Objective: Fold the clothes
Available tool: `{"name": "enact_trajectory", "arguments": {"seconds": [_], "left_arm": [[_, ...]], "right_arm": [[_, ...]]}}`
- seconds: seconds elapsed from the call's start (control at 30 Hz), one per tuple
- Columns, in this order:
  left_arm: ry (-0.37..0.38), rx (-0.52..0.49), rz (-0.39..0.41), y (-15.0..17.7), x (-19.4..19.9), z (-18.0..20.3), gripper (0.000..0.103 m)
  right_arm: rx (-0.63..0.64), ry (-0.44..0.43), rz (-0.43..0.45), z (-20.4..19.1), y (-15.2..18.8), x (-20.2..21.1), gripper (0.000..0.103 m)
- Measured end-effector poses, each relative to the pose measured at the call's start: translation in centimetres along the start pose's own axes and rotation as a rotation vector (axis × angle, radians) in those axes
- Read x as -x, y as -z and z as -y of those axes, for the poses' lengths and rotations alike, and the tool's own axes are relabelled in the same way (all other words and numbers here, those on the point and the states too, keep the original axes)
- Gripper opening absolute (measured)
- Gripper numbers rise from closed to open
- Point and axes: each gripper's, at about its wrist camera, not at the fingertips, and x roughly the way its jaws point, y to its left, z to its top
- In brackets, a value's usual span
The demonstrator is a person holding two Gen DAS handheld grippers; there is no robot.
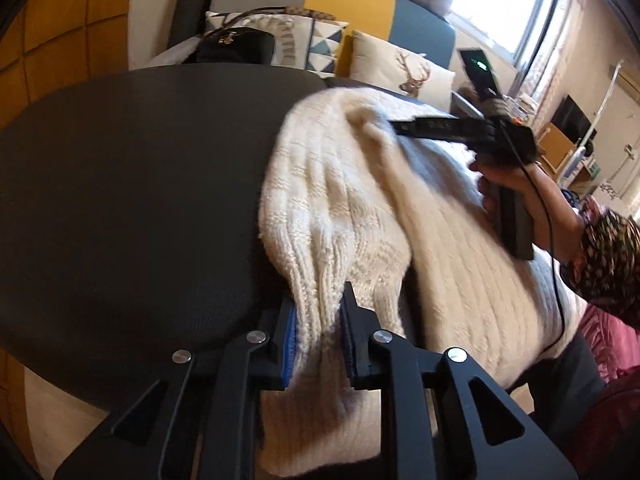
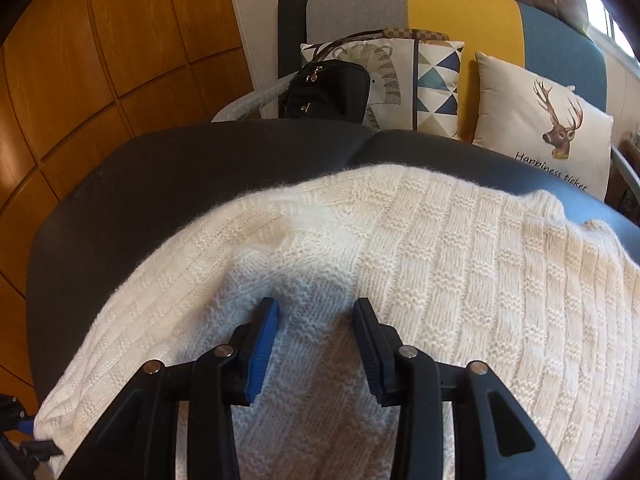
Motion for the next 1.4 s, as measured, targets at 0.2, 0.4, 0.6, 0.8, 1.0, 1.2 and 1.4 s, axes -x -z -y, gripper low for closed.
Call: {"name": "enact_trajectory", "arguments": {"seconds": [0.2,0.4,0.6,0.8,1.0,1.2,1.4], "left_arm": [[-0.105,0.086,0.065,-4.1,2.1,-4.0,0.018],[-0.216,0.121,0.108,-8.1,2.5,-7.8,0.019],[-0.297,0.138,0.089,-11.3,1.1,-10.6,0.018],[-0.384,0.104,0.038,-14.9,-1.0,-13.0,0.019],[-0.506,-0.012,-0.108,-17.6,-5.2,-14.8,0.019],[-0.594,-0.04,-0.26,-18.1,-8.7,-18.0,0.047],[-0.729,0.052,-0.238,-17.9,-6.9,-21.3,0.062]], "right_arm": [[-0.015,-0.02,0.004,0.3,0.0,0.0,0.04],[0.07,0.046,-0.011,-1.2,0.0,-0.2,0.042],[0.1,0.079,-0.013,-1.8,0.2,-0.2,0.043],[0.094,0.069,-0.012,-1.8,0.2,-0.3,0.043],[0.087,0.057,-0.011,-1.7,0.2,-0.3,0.044],[0.083,0.047,-0.009,-1.6,0.2,-0.4,0.045],[0.077,0.038,-0.008,-1.4,0.2,-0.4,0.045]]}}
